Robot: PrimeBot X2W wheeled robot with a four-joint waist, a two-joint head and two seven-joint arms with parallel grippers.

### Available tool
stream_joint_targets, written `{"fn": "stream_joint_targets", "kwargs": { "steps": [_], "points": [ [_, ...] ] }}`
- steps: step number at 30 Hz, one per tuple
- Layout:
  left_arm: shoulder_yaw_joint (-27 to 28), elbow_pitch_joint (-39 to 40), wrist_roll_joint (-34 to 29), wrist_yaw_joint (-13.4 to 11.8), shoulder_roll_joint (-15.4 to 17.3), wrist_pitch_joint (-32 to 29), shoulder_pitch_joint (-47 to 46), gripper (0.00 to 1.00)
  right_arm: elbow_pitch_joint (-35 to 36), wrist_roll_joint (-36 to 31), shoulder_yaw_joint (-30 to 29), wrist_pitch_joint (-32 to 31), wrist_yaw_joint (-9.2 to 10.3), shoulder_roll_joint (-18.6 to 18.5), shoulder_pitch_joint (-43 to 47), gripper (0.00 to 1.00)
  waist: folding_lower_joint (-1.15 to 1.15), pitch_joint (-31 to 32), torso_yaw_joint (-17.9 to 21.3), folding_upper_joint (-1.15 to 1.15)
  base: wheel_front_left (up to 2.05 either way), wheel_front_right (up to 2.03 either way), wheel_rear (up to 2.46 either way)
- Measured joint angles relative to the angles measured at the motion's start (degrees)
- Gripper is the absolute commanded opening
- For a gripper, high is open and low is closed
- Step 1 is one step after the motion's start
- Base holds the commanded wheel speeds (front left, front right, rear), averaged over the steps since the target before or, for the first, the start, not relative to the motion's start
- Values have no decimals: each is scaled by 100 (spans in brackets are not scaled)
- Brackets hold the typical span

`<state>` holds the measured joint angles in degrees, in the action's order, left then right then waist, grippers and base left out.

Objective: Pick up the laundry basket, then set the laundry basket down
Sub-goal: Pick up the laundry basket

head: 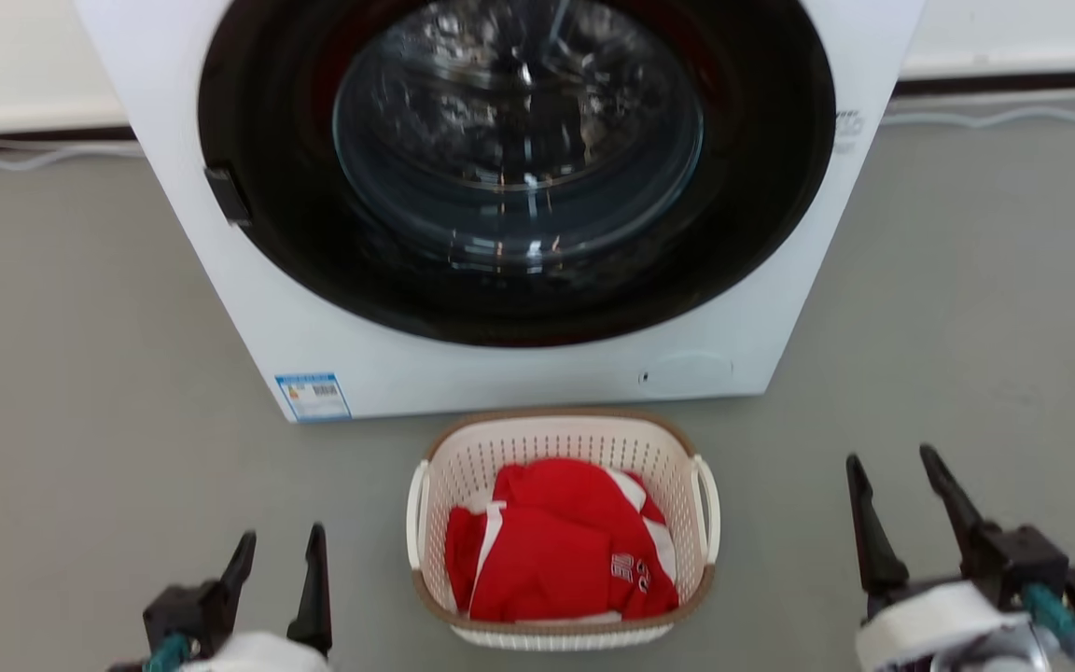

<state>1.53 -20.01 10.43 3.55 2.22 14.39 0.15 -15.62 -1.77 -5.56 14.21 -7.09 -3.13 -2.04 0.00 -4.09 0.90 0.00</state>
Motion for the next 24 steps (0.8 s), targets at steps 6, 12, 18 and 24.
{"fn": "stream_joint_targets", "kwargs": {
  "steps": [6,12,18,24],
  "points": [
    [-114,-344,29,7,-3,10,-626,100,-215,146,-90,0,-1,20,-633,100,0,-515,12,0,0,0,0],
    [-252,-1024,69,26,-12,25,-1400,100,-611,187,-156,1,-1,21,-1170,100,0,-1131,14,0,0,0,0],
    [-455,-1863,68,24,-29,26,-2301,100,-1395,240,-145,10,-4,15,-1803,100,0,-1809,-7,0,0,0,0],
    [-625,-2681,66,25,-34,26,-3165,100,-2118,371,113,10,-4,11,-2499,100,0,-2495,-18,0,0,0,0]
  ]
}}
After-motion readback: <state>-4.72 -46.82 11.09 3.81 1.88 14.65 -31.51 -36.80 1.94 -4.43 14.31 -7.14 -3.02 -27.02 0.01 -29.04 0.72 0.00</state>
